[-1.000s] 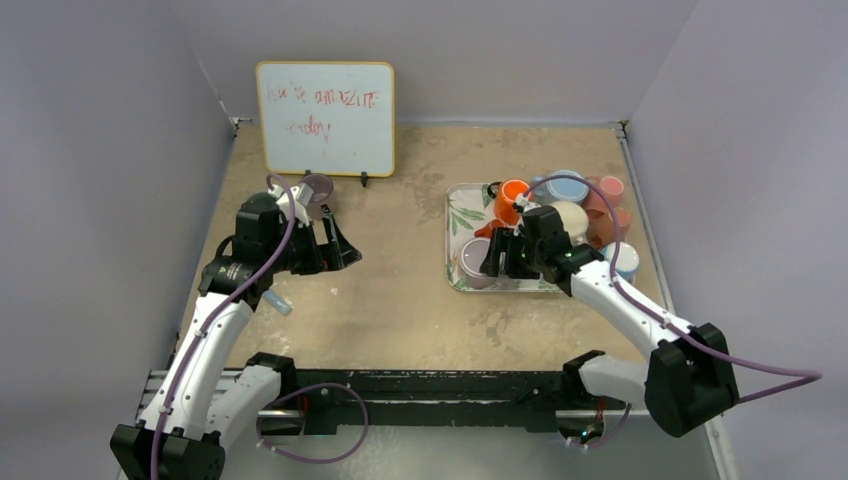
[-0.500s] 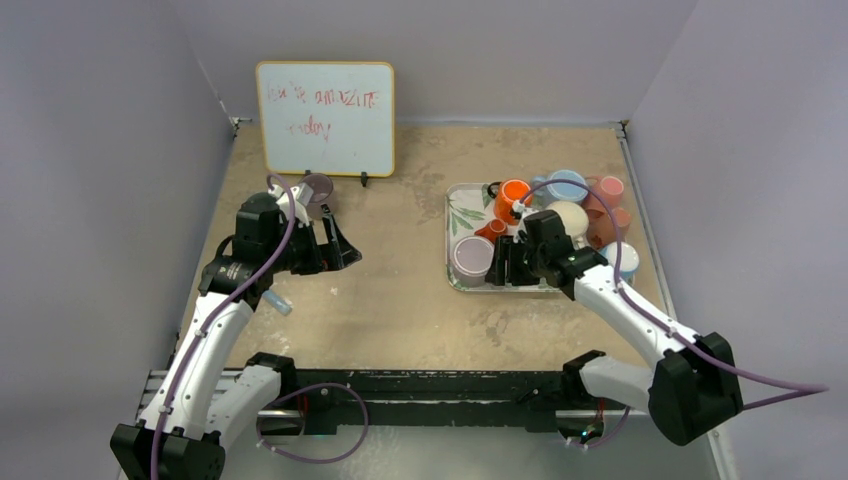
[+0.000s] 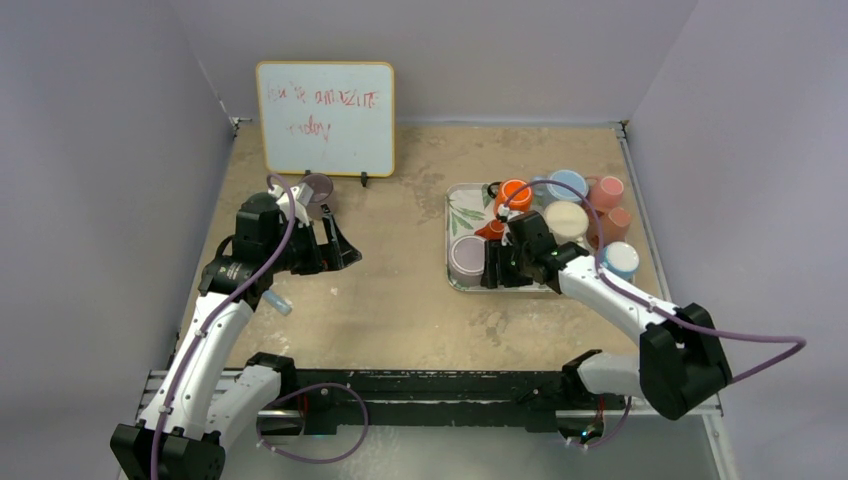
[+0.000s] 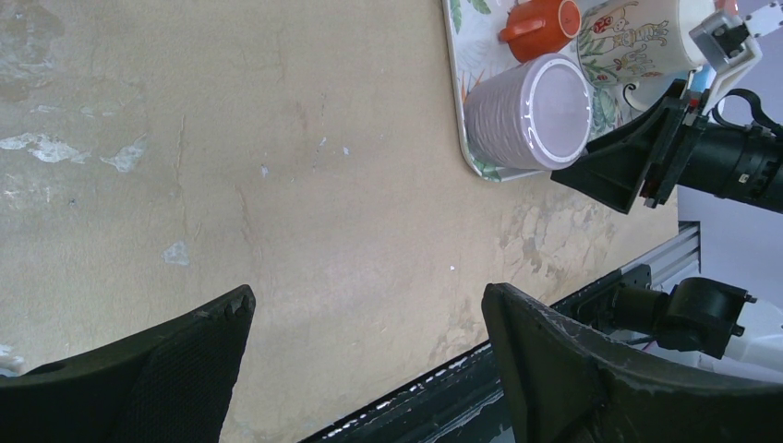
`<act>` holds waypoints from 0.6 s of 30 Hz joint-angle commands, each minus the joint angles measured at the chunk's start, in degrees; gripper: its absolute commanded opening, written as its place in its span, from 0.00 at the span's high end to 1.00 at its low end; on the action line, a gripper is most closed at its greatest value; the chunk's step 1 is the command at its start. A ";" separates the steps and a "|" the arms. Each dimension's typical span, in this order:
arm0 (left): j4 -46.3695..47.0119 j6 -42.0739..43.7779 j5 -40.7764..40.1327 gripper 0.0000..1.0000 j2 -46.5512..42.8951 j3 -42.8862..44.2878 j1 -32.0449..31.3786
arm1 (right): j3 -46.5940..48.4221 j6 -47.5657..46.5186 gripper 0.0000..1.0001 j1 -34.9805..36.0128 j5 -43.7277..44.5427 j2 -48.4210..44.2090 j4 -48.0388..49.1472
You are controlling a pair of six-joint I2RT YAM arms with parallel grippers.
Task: Turn the mug right side up
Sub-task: Turn over the cup on the tray.
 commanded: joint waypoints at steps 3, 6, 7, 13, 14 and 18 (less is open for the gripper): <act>0.22 0.99 0.06 0.08 -0.70 0.02 -0.04 | 3.63 -3.47 0.44 1.71 3.07 2.35 2.30; 0.26 0.99 0.05 0.08 -0.57 0.02 -0.04 | 4.50 -4.55 0.48 2.57 4.15 2.54 2.57; 0.23 0.99 0.06 0.08 -0.56 0.02 -0.04 | 4.63 -4.98 0.49 2.70 4.56 2.55 2.69; 0.22 0.99 0.17 0.08 -0.56 0.04 -0.04 | 4.48 -7.38 0.54 3.32 4.97 2.89 4.32; 0.22 0.99 0.18 0.08 -0.56 0.08 -0.04 | 4.52 -7.74 0.54 3.38 4.92 3.12 4.59; 0.22 0.99 0.18 0.08 -0.64 0.01 -0.04 | 4.60 -8.72 0.55 3.93 4.69 3.76 5.96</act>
